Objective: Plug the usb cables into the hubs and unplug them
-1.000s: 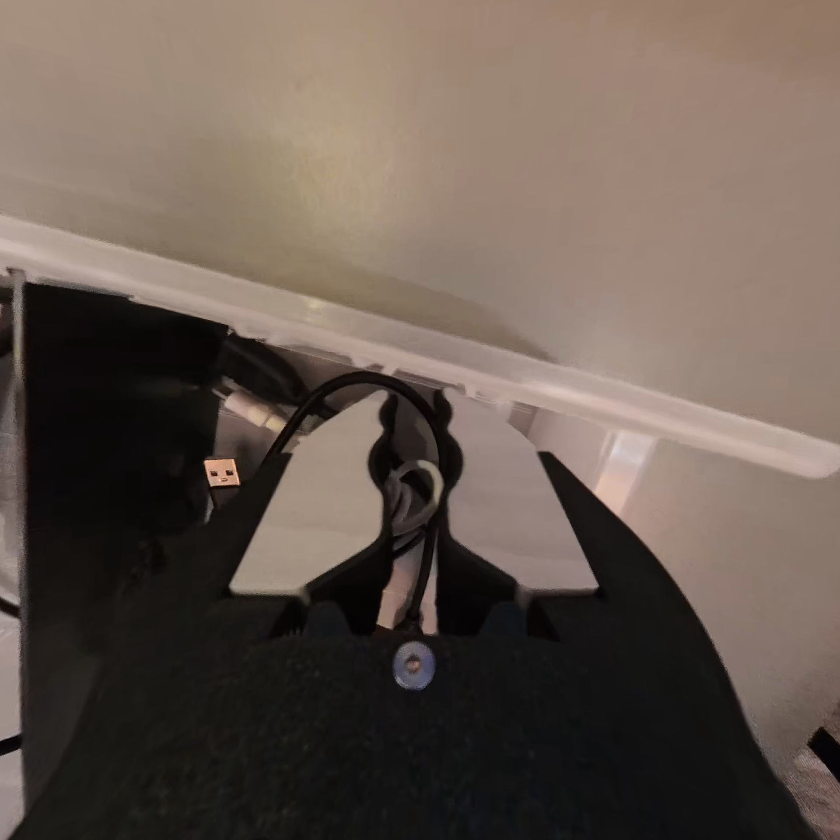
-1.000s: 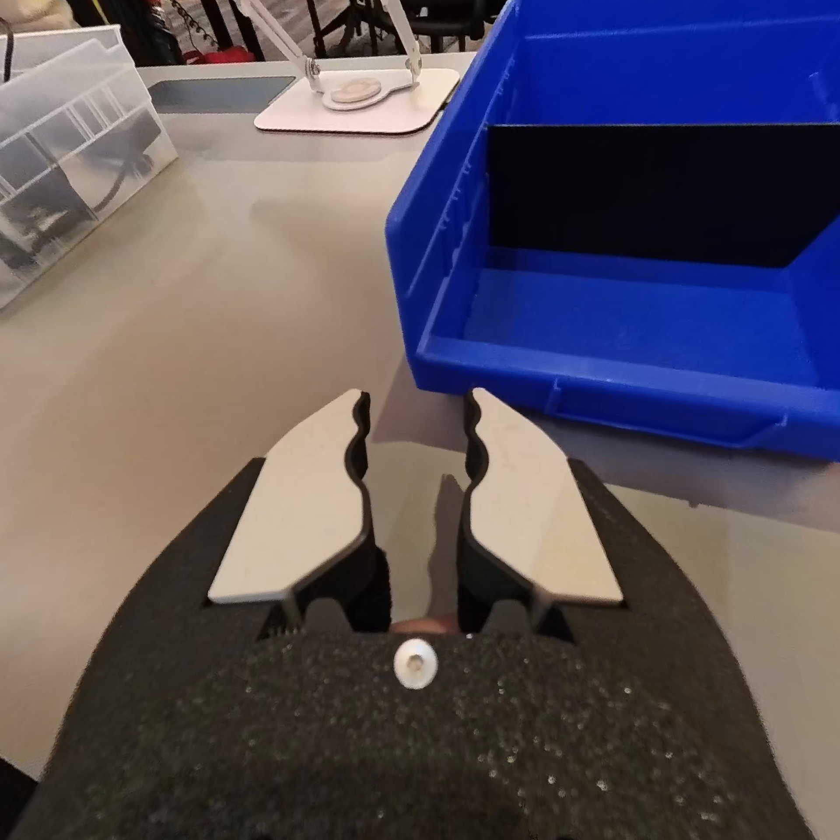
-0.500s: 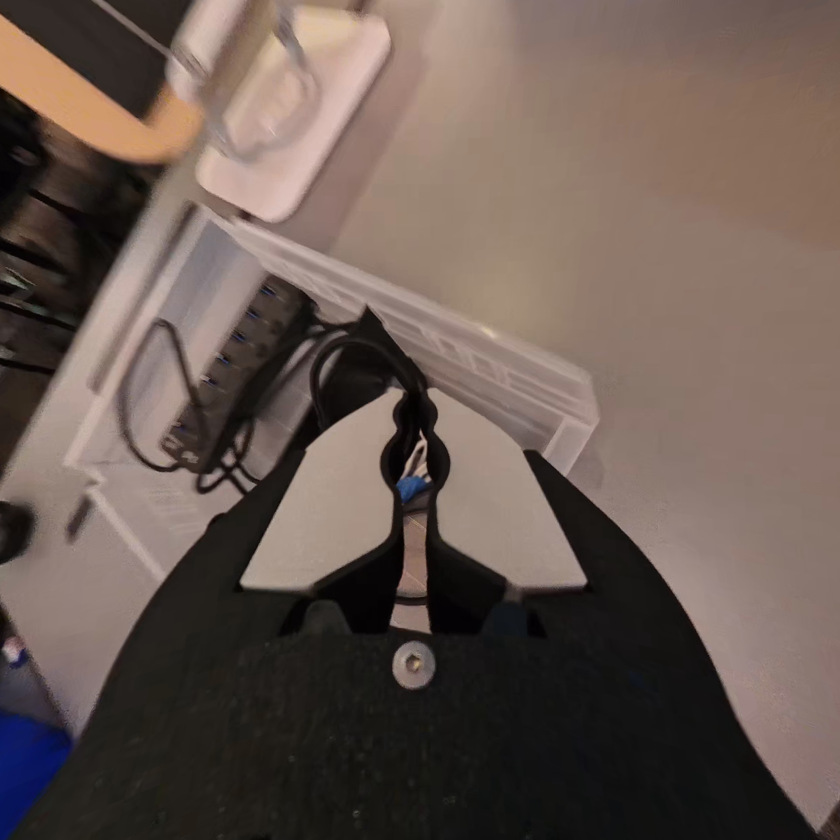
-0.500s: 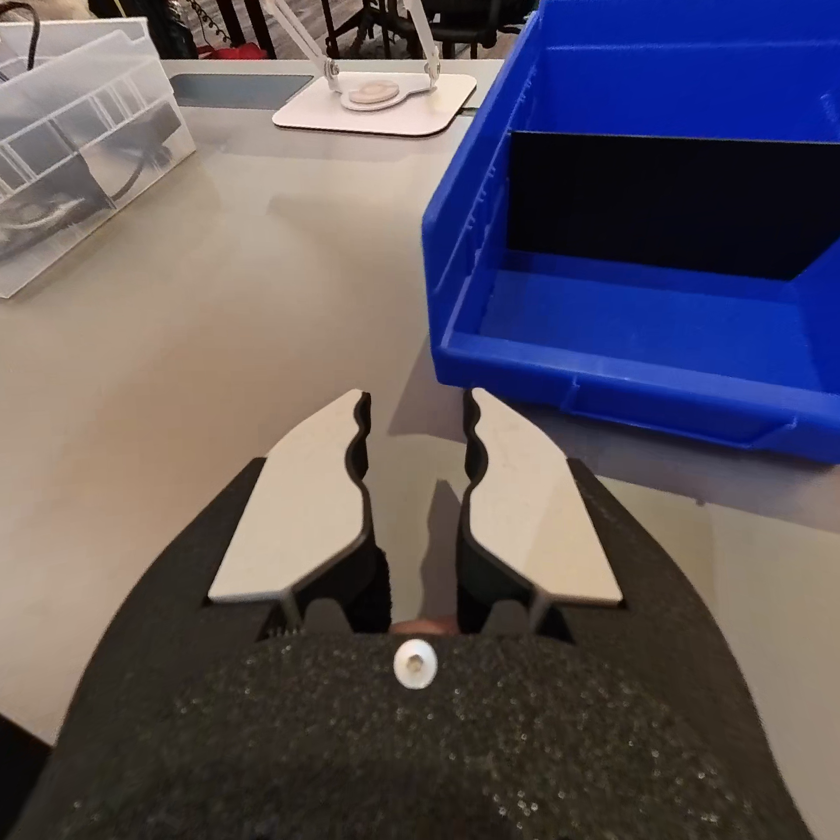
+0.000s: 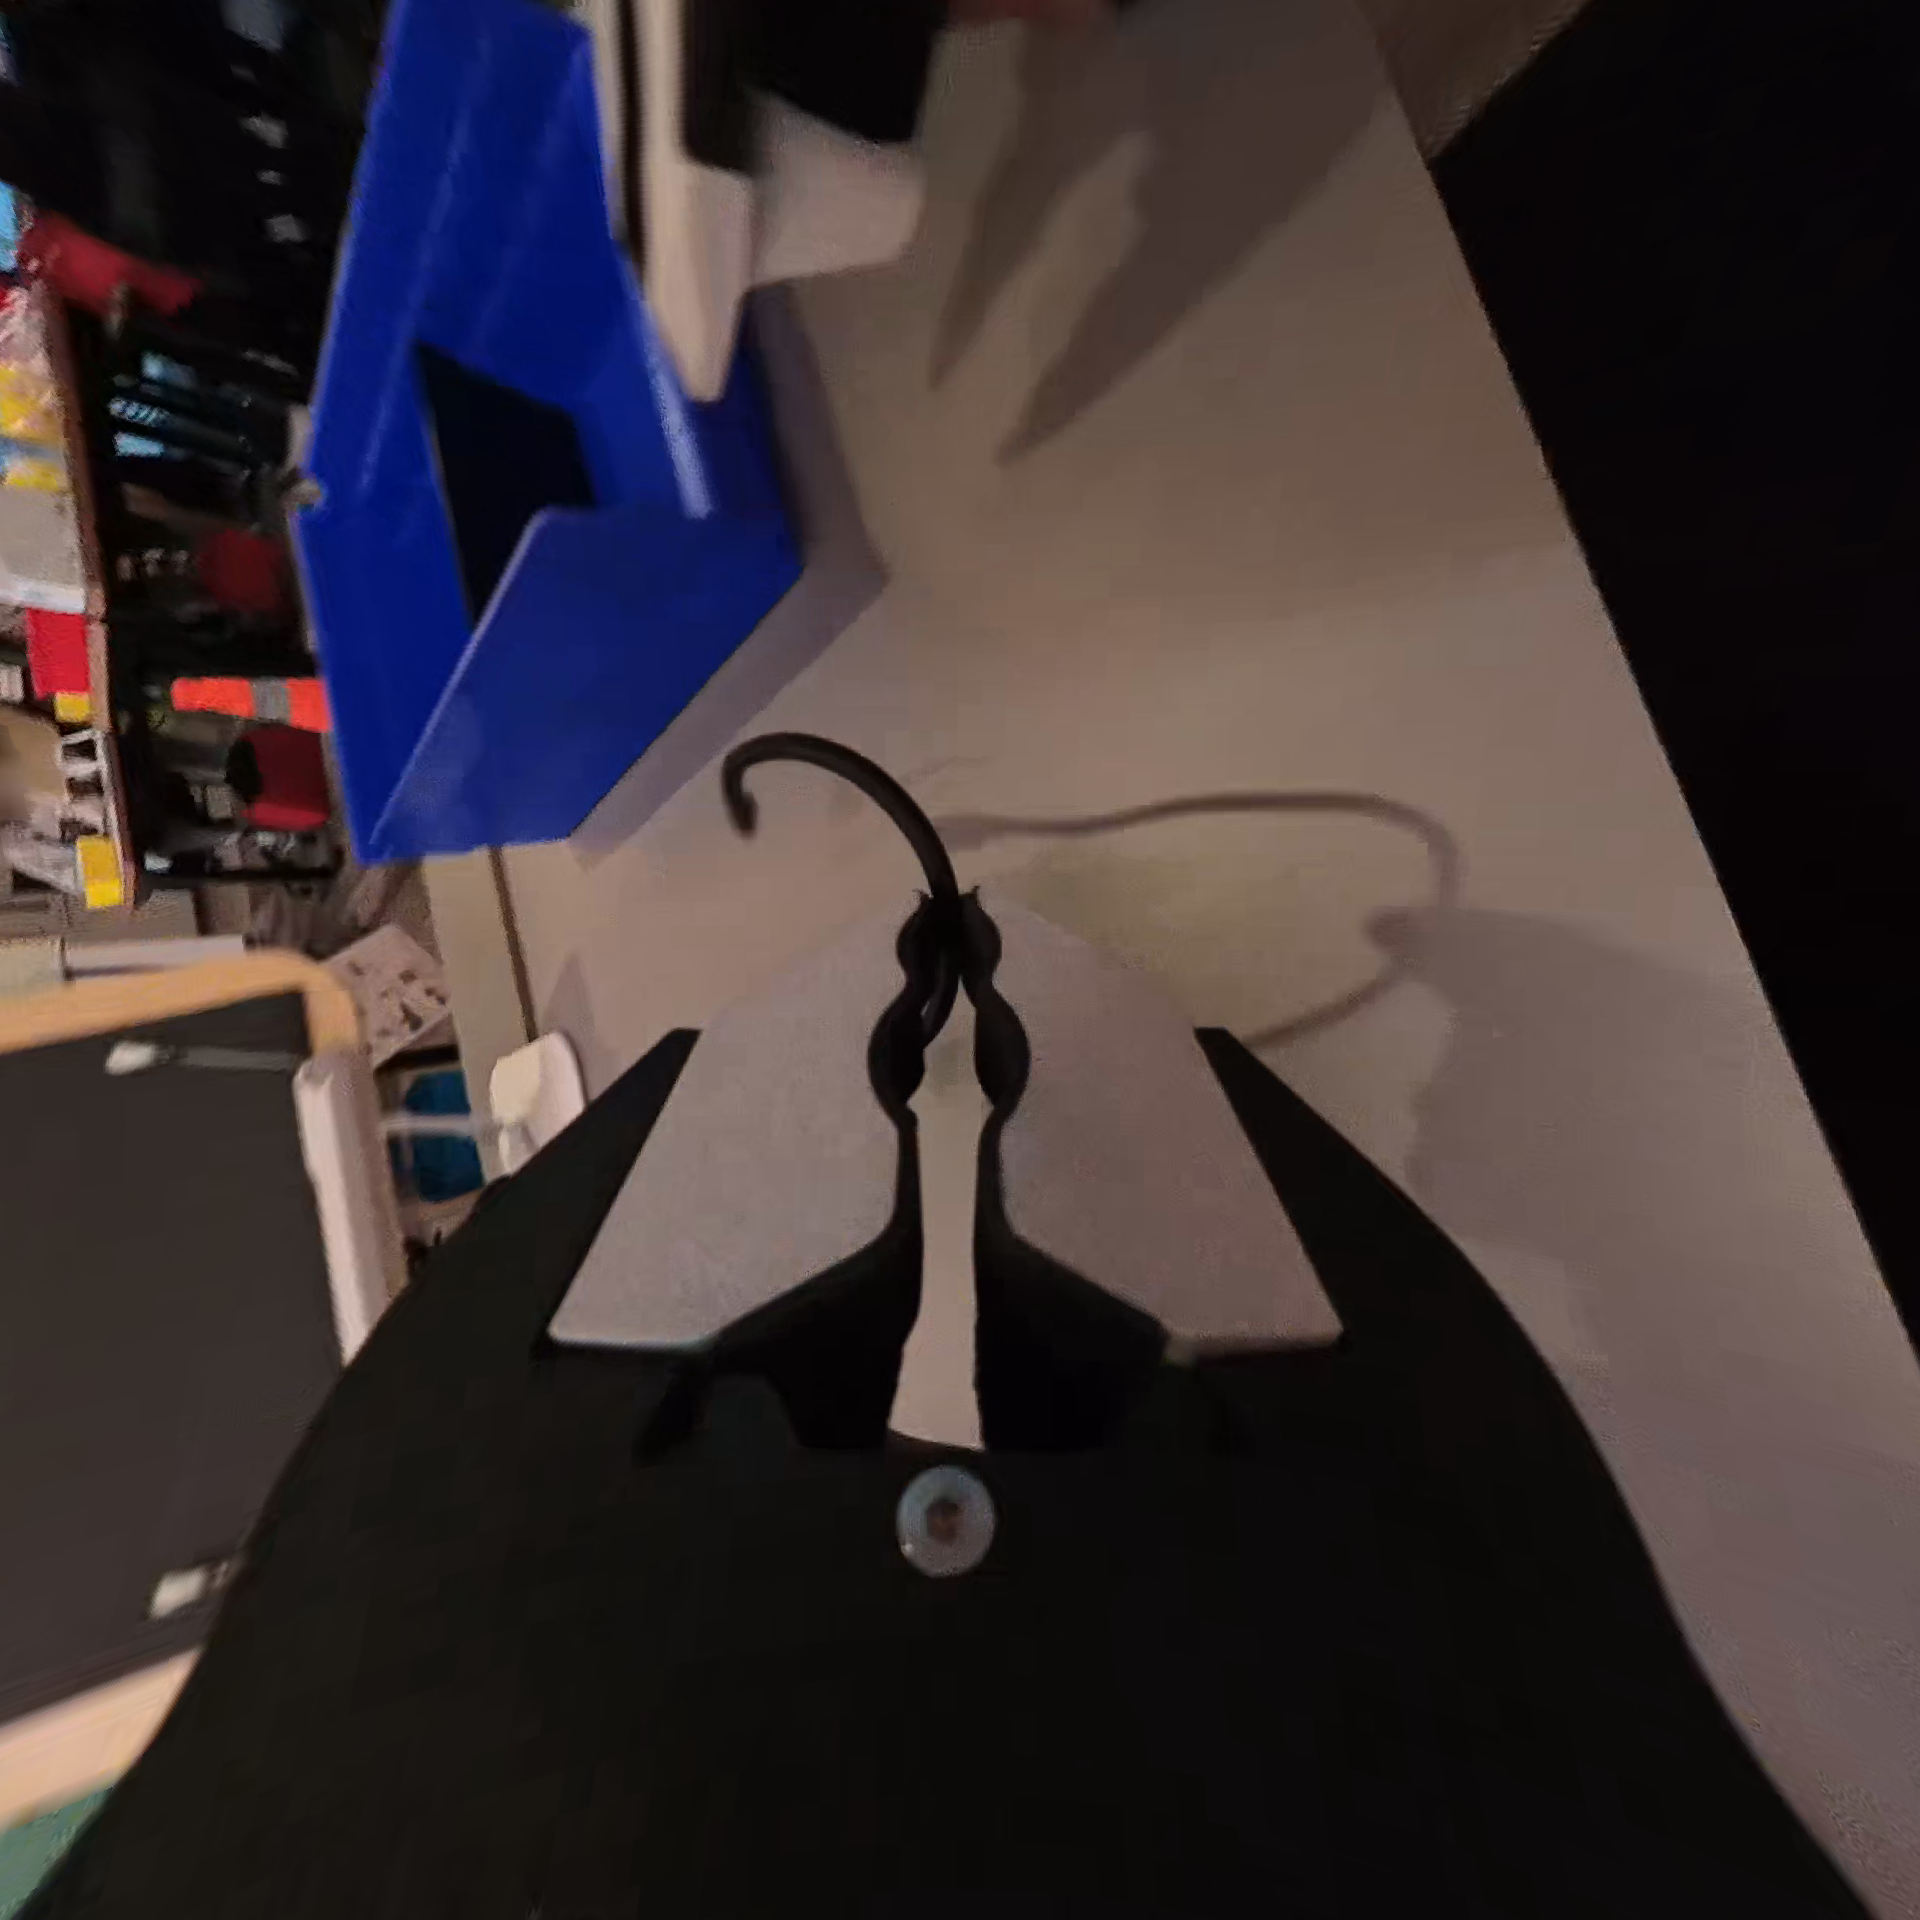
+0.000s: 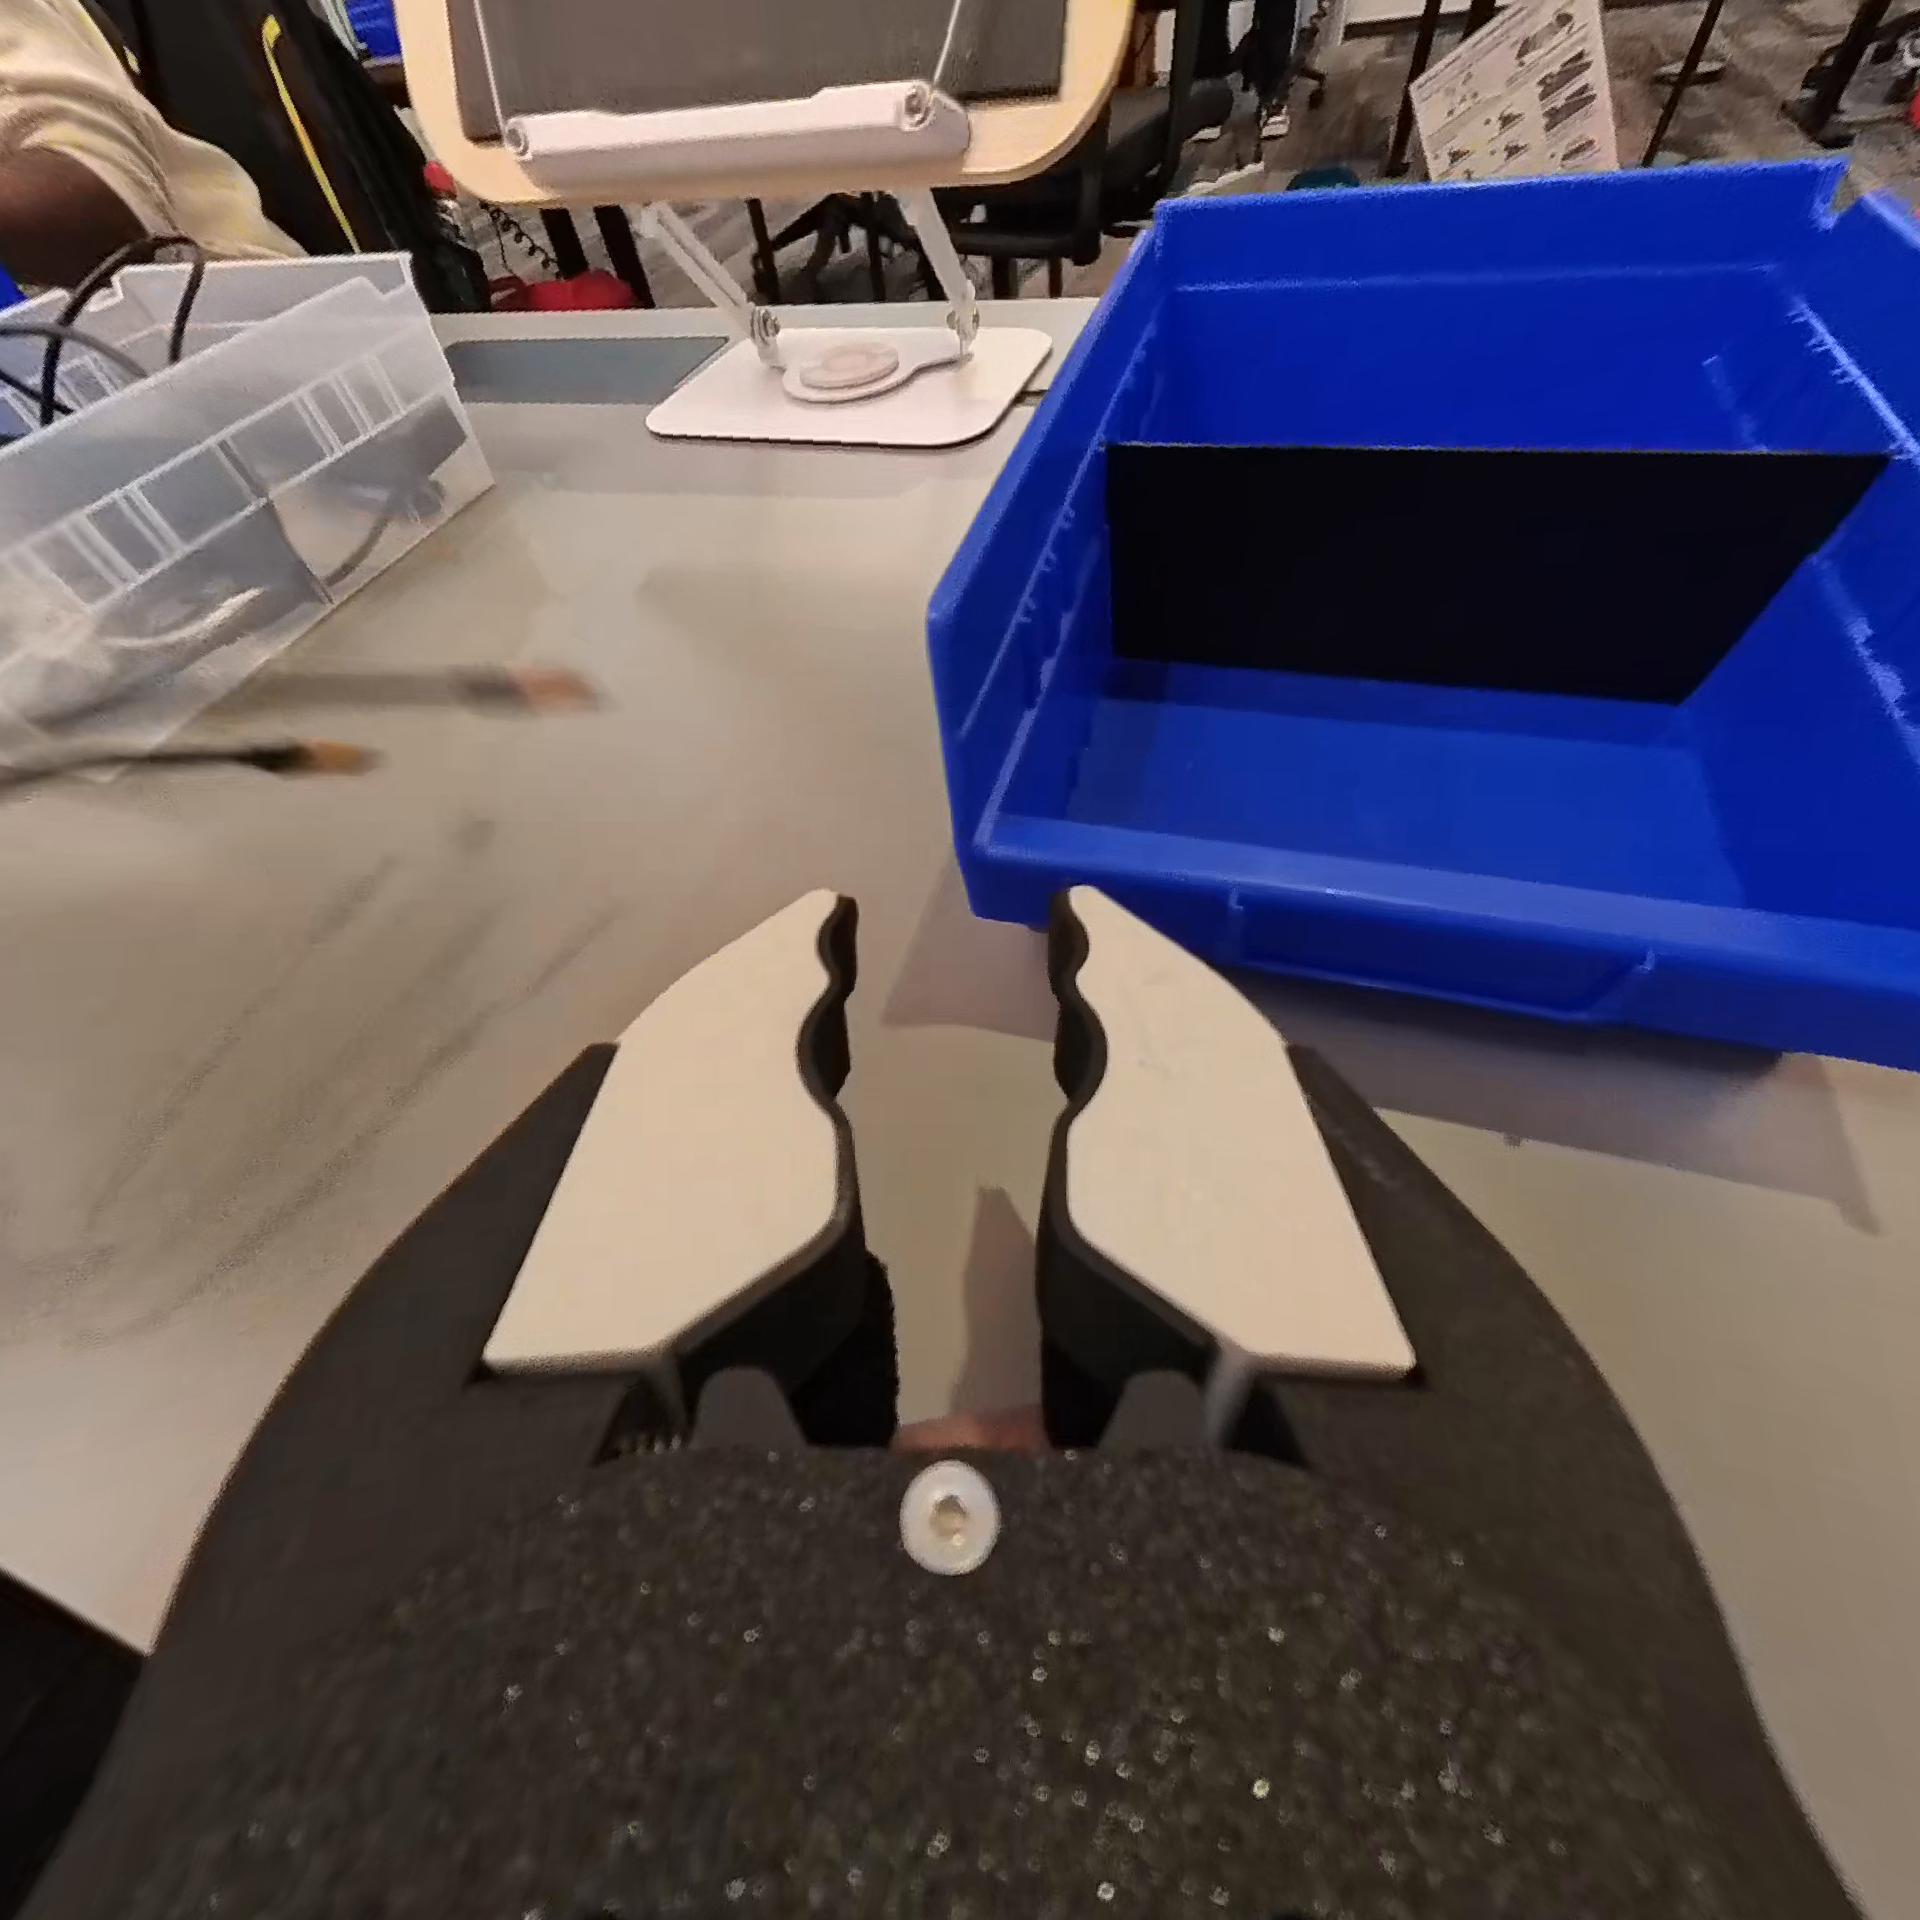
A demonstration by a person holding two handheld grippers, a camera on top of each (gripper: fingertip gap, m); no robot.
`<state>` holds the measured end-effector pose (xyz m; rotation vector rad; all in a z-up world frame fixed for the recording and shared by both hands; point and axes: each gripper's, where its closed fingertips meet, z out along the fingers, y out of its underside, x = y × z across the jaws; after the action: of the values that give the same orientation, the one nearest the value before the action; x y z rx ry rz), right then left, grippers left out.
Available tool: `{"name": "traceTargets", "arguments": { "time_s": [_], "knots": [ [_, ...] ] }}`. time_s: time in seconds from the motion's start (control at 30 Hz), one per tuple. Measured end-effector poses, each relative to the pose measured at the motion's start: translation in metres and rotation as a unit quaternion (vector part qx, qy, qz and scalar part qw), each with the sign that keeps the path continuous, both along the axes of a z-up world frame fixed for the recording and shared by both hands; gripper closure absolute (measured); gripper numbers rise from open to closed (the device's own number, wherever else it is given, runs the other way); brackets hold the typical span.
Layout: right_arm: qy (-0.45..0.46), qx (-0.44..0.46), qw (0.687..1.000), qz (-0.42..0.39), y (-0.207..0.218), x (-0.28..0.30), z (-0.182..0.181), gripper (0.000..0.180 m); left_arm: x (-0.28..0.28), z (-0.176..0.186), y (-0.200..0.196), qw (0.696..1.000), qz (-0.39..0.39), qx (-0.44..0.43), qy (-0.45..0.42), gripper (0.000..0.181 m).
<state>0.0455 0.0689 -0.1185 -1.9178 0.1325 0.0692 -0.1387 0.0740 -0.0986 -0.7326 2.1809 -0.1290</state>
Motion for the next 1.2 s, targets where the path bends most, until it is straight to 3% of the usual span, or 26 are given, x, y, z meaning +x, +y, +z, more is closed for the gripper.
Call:
{"name": "traceTargets", "arguments": {
  "time_s": [0.2,0.5,0.6,0.7,0.83,0.97,1.03,1.13,1.2],
  "knots": [
    [0.043,0.005,0.999,-0.001,-0.006,0.005,0.000,0.145,0.049,-0.060,-0.029,0.995,0.018,-0.070,0.065,0.177],
    [0.086,0.004,0.996,0.014,-0.007,-0.001,-0.002,0.145,0.074,-0.084,-0.050,0.978,0.133,-0.157,0.038,0.176],
    [0.088,0.005,0.996,0.019,-0.007,-0.005,-0.001,0.145,0.073,-0.075,-0.055,0.946,0.174,-0.273,0.008,0.163],
    [0.061,0.002,0.998,0.018,-0.007,-0.006,-0.001,0.144,0.057,-0.049,-0.058,0.885,0.194,-0.423,-0.028,0.154],
    [0.038,0.000,0.999,0.027,-0.006,-0.012,-0.002,0.144,0.012,-0.012,-0.023,0.811,0.223,-0.533,-0.091,0.153],
    [0.019,-0.001,0.999,0.049,-0.003,-0.026,-0.002,0.144,-0.054,0.004,0.033,0.768,0.290,-0.544,-0.172,0.153],
    [0.003,-0.005,0.998,0.055,-0.001,-0.032,-0.004,0.144,-0.089,0.010,0.061,0.780,0.321,-0.499,-0.198,0.152],
    [-0.004,-0.008,0.998,0.066,0.003,-0.039,-0.006,0.144,-0.145,0.037,0.121,0.833,0.356,-0.358,-0.226,0.147],
    [0.002,-0.009,0.997,0.072,0.006,-0.043,-0.006,0.144,-0.175,0.055,0.159,0.855,0.368,-0.309,-0.195,0.152]
  ]
}}
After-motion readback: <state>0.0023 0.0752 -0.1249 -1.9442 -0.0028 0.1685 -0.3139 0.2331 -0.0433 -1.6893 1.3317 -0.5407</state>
